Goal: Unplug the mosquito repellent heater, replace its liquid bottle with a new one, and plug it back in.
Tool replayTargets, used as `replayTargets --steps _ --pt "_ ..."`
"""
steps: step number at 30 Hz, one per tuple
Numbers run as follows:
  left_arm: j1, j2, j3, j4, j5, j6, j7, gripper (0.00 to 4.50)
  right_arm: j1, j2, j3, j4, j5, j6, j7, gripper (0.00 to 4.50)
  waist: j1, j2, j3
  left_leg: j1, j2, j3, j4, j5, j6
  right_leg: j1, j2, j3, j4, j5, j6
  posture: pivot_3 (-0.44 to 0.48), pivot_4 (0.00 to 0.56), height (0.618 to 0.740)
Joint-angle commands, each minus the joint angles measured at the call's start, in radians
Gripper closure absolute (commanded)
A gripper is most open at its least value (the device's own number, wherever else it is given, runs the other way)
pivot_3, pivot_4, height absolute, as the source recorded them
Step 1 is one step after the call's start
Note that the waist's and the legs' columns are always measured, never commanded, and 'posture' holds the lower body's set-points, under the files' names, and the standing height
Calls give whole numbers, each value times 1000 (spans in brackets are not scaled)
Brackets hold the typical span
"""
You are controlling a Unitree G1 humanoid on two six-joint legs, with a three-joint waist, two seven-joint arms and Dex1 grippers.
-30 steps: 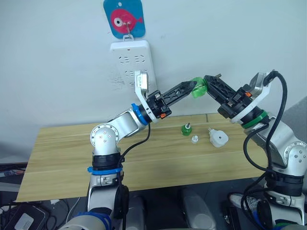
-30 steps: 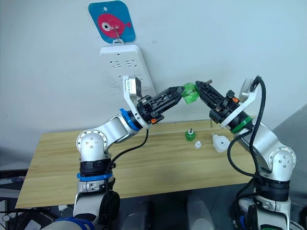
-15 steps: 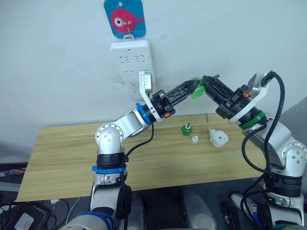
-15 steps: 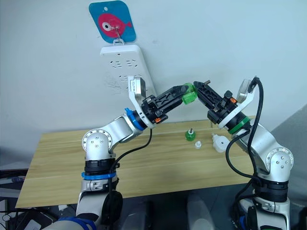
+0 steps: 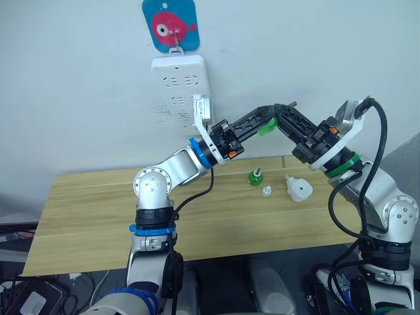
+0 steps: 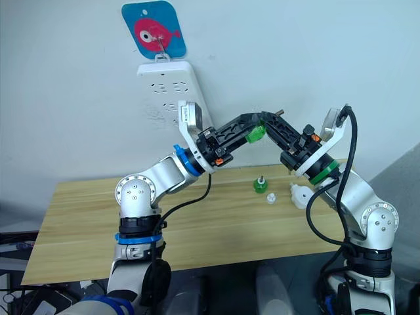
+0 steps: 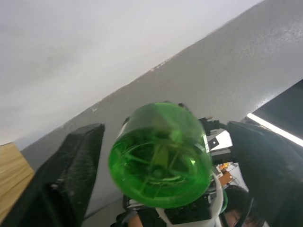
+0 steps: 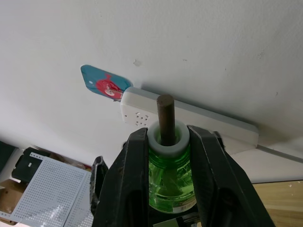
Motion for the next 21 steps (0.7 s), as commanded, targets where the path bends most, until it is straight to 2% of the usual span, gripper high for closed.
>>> replayTargets --steps 1,3,4,13,17,21 --pt "-12 3 8 -2 -44 0 -5 1504 5 1 -5 -53 26 -9 15 3698 0 0 0 0 0 0 0 0 0 0 0 0 0 0 0 -214 210 734" --pt "-11 8 6 -1 -47 3 -9 2102 4 2 -4 -54 26 -11 14 3698 0 0 0 0 0 0 0 0 0 0 0 0 0 0 0 -214 209 734" --pt "-10 9 4 -1 -47 4 -11 2197 3 2 -4 -54 26 -12 14 3698 0 0 0 0 0 0 0 0 0 0 0 0 0 0 0 -214 209 734" --pt "3 24 -6 -5 -46 6 -15 2197 -1 29 -5 -68 26 -14 28 3698 0 0 0 0 0 0 0 0 0 0 0 0 0 0 0 -211 212 734" --pt "3 31 -1 -2 -53 4 -15 2197 -4 50 -44 -58 26 -52 11 2325 1 0 0 0 0 0 0 0 0 0 0 0 0 0 0 -209 212 734" --pt "11 46 5 -8 -67 10 -22 2197 1 24 -82 -36 26 -72 -3 844 1 0 0 0 0 0 0 0 0 0 0 0 -1 0 0 -210 213 734"
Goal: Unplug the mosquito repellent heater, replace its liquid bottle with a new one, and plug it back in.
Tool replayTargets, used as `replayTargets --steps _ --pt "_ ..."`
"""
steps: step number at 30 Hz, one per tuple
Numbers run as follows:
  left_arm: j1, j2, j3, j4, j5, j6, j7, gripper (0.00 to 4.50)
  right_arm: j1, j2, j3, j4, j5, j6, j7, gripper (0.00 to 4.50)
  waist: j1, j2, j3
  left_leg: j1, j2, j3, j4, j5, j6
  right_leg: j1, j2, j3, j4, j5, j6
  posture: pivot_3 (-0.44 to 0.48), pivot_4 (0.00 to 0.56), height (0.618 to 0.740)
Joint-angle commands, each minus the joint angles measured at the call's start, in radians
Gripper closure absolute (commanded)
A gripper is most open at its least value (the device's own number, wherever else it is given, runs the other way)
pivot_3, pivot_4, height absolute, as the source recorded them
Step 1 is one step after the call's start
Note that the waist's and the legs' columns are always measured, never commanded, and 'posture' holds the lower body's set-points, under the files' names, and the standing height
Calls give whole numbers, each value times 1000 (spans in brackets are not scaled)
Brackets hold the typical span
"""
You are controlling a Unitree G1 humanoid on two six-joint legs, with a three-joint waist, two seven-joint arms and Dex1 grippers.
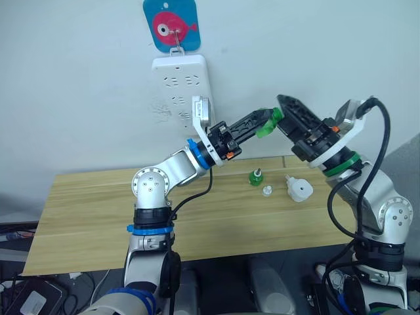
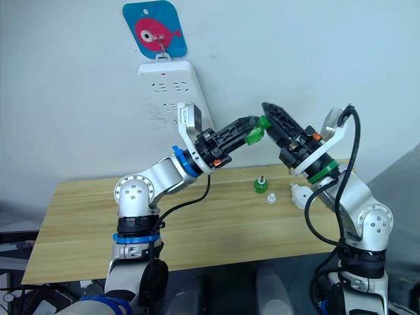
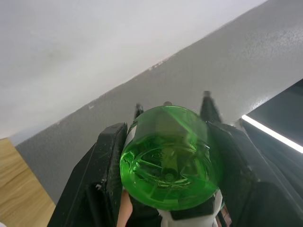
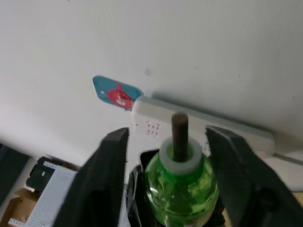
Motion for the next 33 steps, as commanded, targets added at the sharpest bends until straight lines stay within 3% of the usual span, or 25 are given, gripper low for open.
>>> replayTargets --steps 1,3,6,11,16,20,23,33 --pt "9 12 11 -29 -43 5 -19 2197 6 -36 -57 -16 24 -29 -6 487 0 0 0 0 0 0 0 0 0 0 0 0 0 0 0 -210 215 734" --pt "18 26 16 -34 -50 9 -21 2197 20 -89 -78 1 17 -24 -5 0 0 0 0 0 0 0 0 0 0 0 0 0 0 0 0 -211 217 734" --pt "41 72 20 -51 -52 20 -28 2197 52 -218 -82 17 -60 37 33 0 0 0 0 0 0 0 0 0 0 0 0 0 -1 0 0 -217 222 734" --pt "135 266 -37 -132 72 33 -158 2197 113 -514 22 -37 -436 181 209 0 -5 0 0 1 0 1 -2 -1 2 0 1 1 -1 0 0 -228 236 734" --pt "243 443 -106 -207 245 -39 -315 2197 103 -649 156 -29 -655 318 229 0 -1 0 0 2 2 0 -2 -1 2 0 3 1 -2 0 0 -217 245 734" --pt "303 515 -170 -263 358 -111 -415 2197 50 -717 243 -23 -782 394 366 0 4 0 1 1 1 1 -2 -2 3 0 2 2 -3 0 0 -210 258 734" --pt "347 540 -217 -301 433 -171 -472 2197 -33 -757 394 58 -974 437 455 0 8 -1 1 0 1 0 -2 -2 4 0 2 1 -6 0 0 -208 265 734" --pt "435 523 -286 -329 581 -312 -538 2197 -317 -650 746 390 -1406 420 830 0 5 -1 3 -1 1 0 -3 -2 4 0 1 1 -9 0 1 -162 279 734"
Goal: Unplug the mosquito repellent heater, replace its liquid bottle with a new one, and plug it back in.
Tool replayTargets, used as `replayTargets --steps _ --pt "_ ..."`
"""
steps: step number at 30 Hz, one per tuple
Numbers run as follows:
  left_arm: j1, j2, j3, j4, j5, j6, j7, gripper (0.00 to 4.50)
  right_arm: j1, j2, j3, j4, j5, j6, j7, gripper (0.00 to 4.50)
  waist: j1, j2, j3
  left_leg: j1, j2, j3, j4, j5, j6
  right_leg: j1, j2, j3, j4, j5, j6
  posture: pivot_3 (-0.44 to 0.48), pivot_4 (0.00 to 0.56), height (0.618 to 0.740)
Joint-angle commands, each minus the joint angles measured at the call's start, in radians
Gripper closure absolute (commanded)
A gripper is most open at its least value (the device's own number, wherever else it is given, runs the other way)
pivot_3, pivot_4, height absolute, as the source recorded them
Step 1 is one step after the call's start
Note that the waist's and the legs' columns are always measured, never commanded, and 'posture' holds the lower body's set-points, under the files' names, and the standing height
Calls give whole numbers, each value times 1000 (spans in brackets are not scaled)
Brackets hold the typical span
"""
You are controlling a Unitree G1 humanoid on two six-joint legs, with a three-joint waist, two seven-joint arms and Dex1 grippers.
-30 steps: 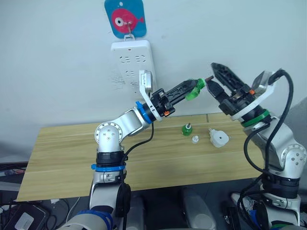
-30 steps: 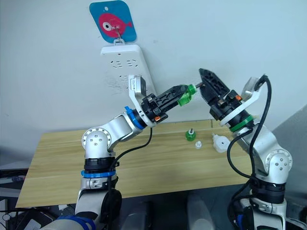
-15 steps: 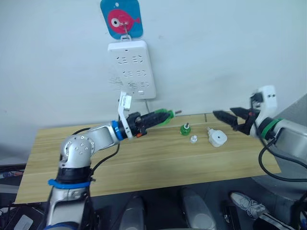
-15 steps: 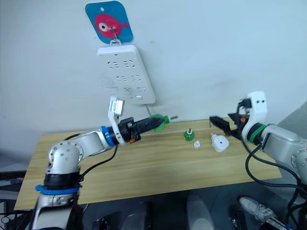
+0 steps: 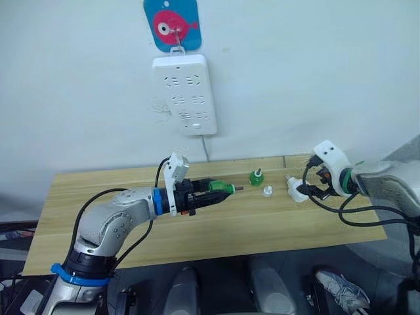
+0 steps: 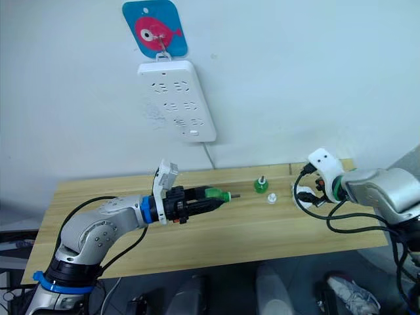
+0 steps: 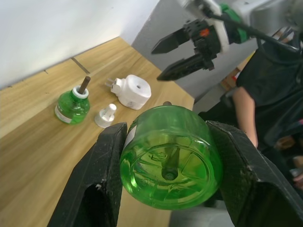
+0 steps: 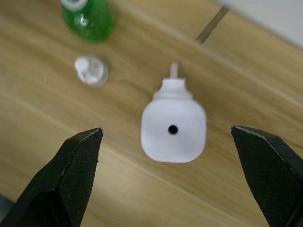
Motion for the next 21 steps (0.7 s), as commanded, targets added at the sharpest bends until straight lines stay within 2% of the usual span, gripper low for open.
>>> replayTargets --steps 1,5,9,15,21 --pt "26 -9 -4 -55 19 -37 -14 2197 -78 29 58 98 -131 -30 115 0 0 0 2 0 0 0 0 0 0 0 0 0 0 0 0 -153 279 734" --pt "71 -13 1 -87 29 -49 -9 2197 -142 86 94 236 -229 -27 206 0 7 0 3 0 0 -1 0 0 0 0 -1 -1 0 0 0 -122 280 734" --pt "99 -20 11 -103 39 -59 7 2197 -176 148 98 303 -292 -9 261 0 21 0 3 0 -1 -1 0 0 0 0 -1 -1 0 0 0 -103 276 734" --pt "117 -24 11 -118 44 -60 9 2197 -188 226 77 376 -367 21 284 0 32 0 3 -1 -1 -2 0 0 0 0 -1 -1 0 0 0 -94 273 734" --pt "111 -29 5 -112 50 -66 8 2197 -162 238 76 368 -436 1 291 0 44 0 3 -1 -1 -2 0 0 0 0 -2 -2 0 0 0 -93 268 734"
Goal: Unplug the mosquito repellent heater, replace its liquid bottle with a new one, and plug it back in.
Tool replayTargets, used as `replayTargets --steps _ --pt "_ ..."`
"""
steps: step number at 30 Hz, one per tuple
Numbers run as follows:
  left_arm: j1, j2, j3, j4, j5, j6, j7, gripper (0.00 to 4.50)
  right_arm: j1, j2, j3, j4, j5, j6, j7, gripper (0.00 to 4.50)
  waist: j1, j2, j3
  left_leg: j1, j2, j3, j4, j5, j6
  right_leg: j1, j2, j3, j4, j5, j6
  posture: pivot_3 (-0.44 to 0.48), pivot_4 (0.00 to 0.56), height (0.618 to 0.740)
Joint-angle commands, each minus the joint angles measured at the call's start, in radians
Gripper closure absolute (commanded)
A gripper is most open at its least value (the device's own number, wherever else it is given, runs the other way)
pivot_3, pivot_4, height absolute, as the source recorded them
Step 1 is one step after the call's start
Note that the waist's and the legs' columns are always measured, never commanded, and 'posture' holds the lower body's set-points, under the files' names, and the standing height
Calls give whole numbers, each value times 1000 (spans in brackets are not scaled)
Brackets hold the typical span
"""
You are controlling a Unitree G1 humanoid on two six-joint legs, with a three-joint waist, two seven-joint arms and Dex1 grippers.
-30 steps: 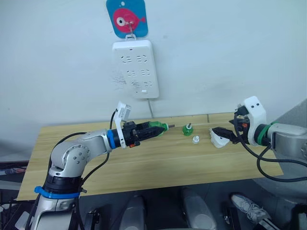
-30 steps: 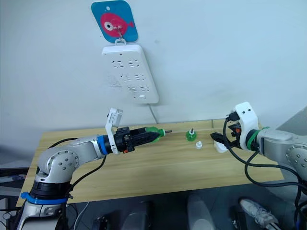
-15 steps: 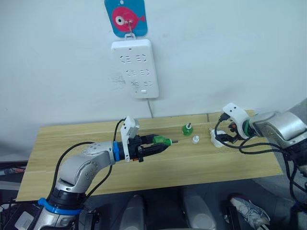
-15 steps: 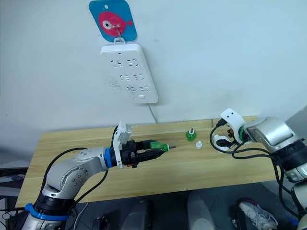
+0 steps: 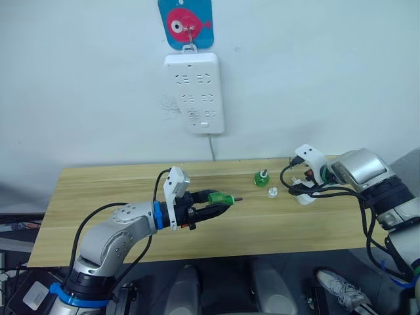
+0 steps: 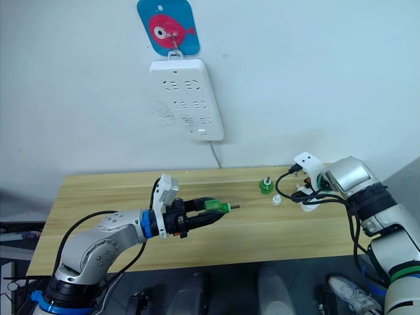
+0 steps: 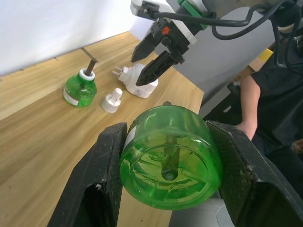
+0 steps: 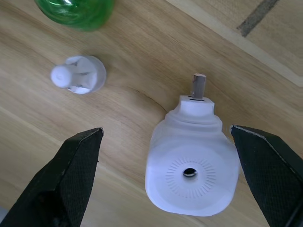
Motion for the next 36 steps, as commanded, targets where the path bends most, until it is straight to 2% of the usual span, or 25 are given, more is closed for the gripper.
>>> replayTargets --steps 1,24,27,30,36 --pt "-4 -10 4 -39 3 -20 -6 2197 19 -4 -21 -23 -47 -18 7 0 3 0 0 0 0 0 0 0 0 0 0 0 0 0 0 -95 267 734" --pt "-7 -25 -1 -41 9 -13 -9 2197 72 17 -76 66 -131 -79 97 0 5 0 0 0 0 0 0 0 0 0 0 0 0 0 0 -91 268 734" --pt "-7 -22 -8 -41 18 -18 -14 2197 76 21 -75 77 -143 -84 99 583 6 0 0 0 0 0 0 0 0 0 0 0 0 0 0 -90 269 734" --pt "-7 -24 -7 -40 20 -17 -15 2197 77 25 -78 80 -156 -84 104 1519 5 0 0 0 0 0 0 0 0 0 0 0 0 0 0 -90 269 734" --pt "-18 -27 -10 -27 27 -21 -21 2197 84 19 -107 49 -162 -69 104 1553 5 0 0 0 0 0 0 0 0 0 0 0 0 0 0 -112 262 734"
